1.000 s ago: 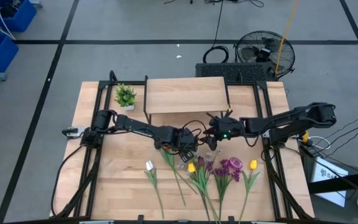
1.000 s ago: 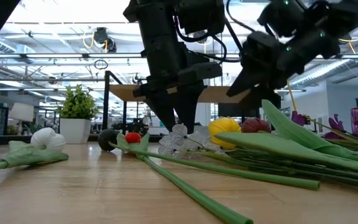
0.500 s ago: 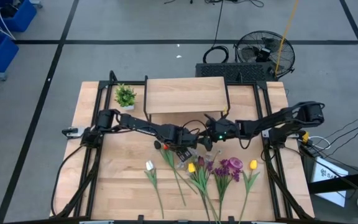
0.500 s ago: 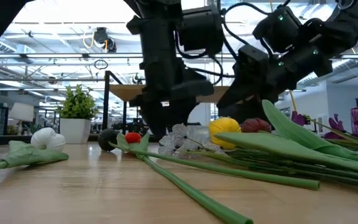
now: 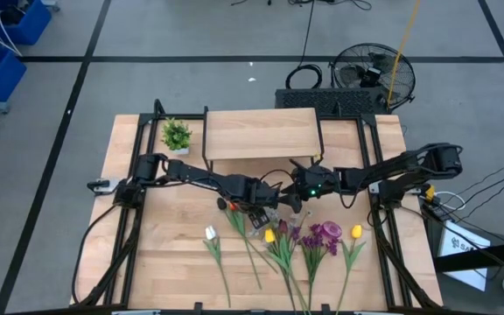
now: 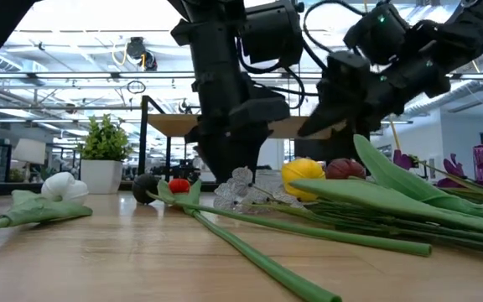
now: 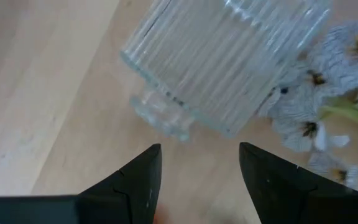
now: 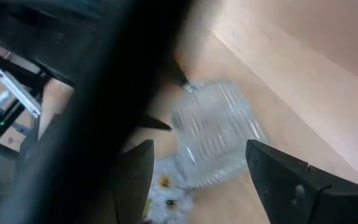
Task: Pick and place flowers into a vace then onto a shelf
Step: Put the white vase on the shelf
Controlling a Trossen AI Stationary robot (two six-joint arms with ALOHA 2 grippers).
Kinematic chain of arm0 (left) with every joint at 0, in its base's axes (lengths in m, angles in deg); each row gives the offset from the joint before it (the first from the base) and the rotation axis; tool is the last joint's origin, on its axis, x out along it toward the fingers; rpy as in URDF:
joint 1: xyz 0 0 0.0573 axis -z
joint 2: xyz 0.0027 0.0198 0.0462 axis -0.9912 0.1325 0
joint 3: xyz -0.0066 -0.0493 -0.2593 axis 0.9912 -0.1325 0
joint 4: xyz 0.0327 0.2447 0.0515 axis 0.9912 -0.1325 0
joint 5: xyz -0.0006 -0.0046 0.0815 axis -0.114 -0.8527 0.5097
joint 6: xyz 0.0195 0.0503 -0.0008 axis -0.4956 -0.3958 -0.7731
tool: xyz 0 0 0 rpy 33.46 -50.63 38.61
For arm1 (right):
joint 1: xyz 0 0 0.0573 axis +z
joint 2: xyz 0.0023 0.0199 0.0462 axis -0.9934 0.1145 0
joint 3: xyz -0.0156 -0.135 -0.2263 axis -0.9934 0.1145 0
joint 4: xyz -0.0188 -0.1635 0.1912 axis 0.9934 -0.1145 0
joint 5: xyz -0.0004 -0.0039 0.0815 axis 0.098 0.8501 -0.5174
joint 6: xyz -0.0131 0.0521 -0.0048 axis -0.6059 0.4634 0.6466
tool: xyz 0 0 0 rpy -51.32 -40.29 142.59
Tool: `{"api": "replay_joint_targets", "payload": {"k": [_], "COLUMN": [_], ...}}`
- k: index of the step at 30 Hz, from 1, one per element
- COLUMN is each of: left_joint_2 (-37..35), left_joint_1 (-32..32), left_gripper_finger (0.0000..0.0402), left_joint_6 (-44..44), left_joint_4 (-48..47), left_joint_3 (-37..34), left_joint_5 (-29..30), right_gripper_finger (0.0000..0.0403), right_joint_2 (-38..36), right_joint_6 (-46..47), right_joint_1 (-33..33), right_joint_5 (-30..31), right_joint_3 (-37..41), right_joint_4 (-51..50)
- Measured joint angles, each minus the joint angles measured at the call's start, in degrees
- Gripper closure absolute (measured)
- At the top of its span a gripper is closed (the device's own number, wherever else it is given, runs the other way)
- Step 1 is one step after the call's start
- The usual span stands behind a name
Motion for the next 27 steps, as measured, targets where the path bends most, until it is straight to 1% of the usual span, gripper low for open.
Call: {"api": "replay_joint_targets", "payload": {"k": [5,10,14,19,25,27], "left_joint_2": [-0.02,-0.04,-0.64,-3.62,-6.59,-6.97], "left_joint_1": [0.0,0.0,-0.17,-0.83,-1.92,-2.59], "left_gripper_finger": [0.0183,0.0183,0.0183,0.0183,0.0183,0.0183], "left_joint_6": [-2.17,-1.95,-1.11,0.72,2.46,5.38], "left_joint_4": [0.36,1.39,1.13,-1.45,-1.58,-1.17], "left_joint_3": [0.0,0.0,0.02,0.04,0.06,0.07], "left_joint_5": [-3.63,-6.87,-8.3,-9.64,-6.75,-6.72], "right_gripper_finger": [0.0156,0.0156,0.0156,0.0156,0.0156,0.0156], "right_joint_2": [-3.98,-6.82,-10.35,-16.63,-26.28,-29.57], "right_joint_6": [-0.03,0.01,0.6,0.01,0.46,1.28], "right_joint_1": [0.01,0.32,1.52,2.1,2.13,2.15], "right_joint_5": [0.0,-0.07,-0.1,1.87,1.53,1.46], "right_joint_3": [0.0,0.12,0.09,0.0,0.01,0.01], "right_joint_4": [-8.9,-15.91,-15.06,-14.92,-14.69,-15.25]}}
